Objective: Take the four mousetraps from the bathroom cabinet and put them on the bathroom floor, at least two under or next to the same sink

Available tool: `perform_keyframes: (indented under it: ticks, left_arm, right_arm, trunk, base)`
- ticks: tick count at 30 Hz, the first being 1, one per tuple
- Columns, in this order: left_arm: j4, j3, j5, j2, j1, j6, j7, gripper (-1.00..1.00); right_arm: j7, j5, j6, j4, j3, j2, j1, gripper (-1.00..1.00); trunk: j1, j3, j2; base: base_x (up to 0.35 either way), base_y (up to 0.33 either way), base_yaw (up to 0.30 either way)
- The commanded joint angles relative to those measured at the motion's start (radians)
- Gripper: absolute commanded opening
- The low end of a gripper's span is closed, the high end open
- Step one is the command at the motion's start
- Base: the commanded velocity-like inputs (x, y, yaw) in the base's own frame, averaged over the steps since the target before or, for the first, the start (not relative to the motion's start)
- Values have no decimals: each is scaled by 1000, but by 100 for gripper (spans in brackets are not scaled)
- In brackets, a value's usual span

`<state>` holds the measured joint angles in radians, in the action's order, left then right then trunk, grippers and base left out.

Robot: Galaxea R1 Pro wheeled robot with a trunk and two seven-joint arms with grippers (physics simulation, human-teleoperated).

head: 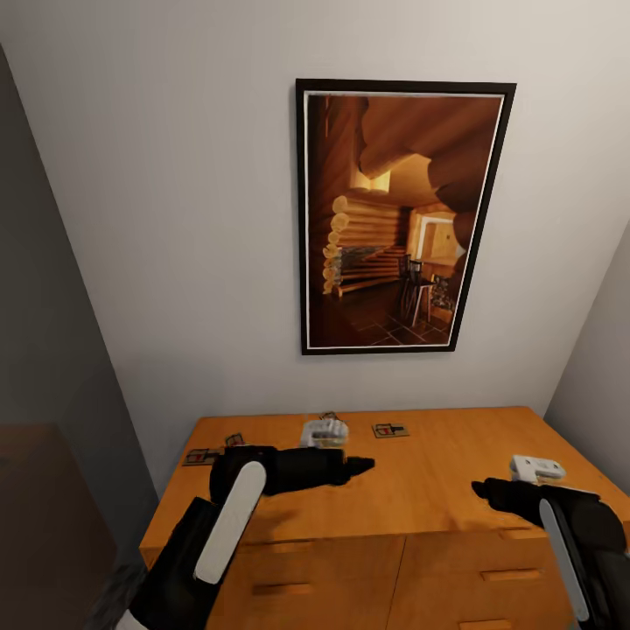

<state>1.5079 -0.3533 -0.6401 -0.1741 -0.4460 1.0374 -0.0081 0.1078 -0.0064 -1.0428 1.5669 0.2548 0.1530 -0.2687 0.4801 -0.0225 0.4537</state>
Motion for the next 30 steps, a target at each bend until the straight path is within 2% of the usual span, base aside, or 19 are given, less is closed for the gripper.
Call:
perform_keyframes:
  ticks: [1, 2, 3, 4, 7, 10, 11, 14, 15, 17, 18, 20, 27, 30]
  left_arm:
    - [-1, 2, -17, 0, -30, 4, 3, 100]
    - [-8, 4, -45, 0, -85, 4, 13, 100]
    - [-12, 6, -56, 0, -111, 4, 20, 100]
    - [-27, 18, -77, 0, -179, 4, 45, 100]
    - [-44, 50, -88, 0, -237, 4, 75, 100]
    - [-89, 134, -97, 0, -314, 4, 111, 100]
    - [-101, 150, -97, 0, -326, 5, 116, 100]
    - [-148, 187, -96, 0, -360, 5, 131, 100]
    - [-197, 207, -94, 5, -388, 5, 158, 100]
    - [-224, 214, -93, 7, -403, 6, 186, 100]
    - [-245, 220, -92, 7, -413, 6, 223, 100]
    - [-262, 223, -93, 8, -421, 6, 263, 100]
    - [-316, 226, -94, 9, -441, 8, 368, 100]
    - [-370, 227, -88, 11, -446, 8, 407, 100]
  right_arm:
    - [4, 0, -4, 1, 1, 3, -23, 100]
    - [3, 1, -4, 0, 0, 7, -68, 100]
    - [3, 1, -4, 0, 0, 8, -91, 100]
    - [1, 4, -4, -1, -3, 10, -157, 100]
    - [-2, 8, -4, -3, -7, 9, -218, 100]
    - [-5, 9, -4, -10, -17, 5, -316, 100]
    - [-6, 9, -4, -13, -24, 5, -334, 100]
    - [-8, 8, -4, -21, -60, 3, -381, 100]
    - [-12, 10, -4, -39, -115, 2, -424, 100]
    - [-17, 14, -4, -59, -151, 0, -457, 100]
    - [-23, 19, -4, -88, -181, -3, -493, 100]
    - [-29, 26, -4, -126, -203, -12, -528, 100]
    - [-43, 49, -4, -306, -234, -74, -650, 100]
    - [-49, 72, -4, -453, -240, -96, -723, 100]
  trunk:
    - [1, -3, 2]
    - [1, -3, 2]
    - [1, -3, 2]
    - [1, -3, 2]
    - [1, -3, 2]
    - [1, -3, 2]
    - [1, -3, 2]
    - [1, -3, 2]
    - [1, -3, 2]
    - [1, -3, 2]
    - [1, -3, 2]
    - [1, -3, 2]
    - [1, -3, 2]
    - [1, -3, 2]
  base:
    - [0, 0, 0]
    - [0, 0, 0]
    - [0, 0, 0]
    - [0, 0, 0]
    - [0, 0, 0]
    - [0, 0, 0]
    - [0, 0, 0]
    - [0, 0, 0]
    - [0, 0, 0]
    - [0, 0, 0]
    - [0, 0, 0]
    - [0, 0, 0]
    - [0, 0, 0]
    - [0, 0, 0]
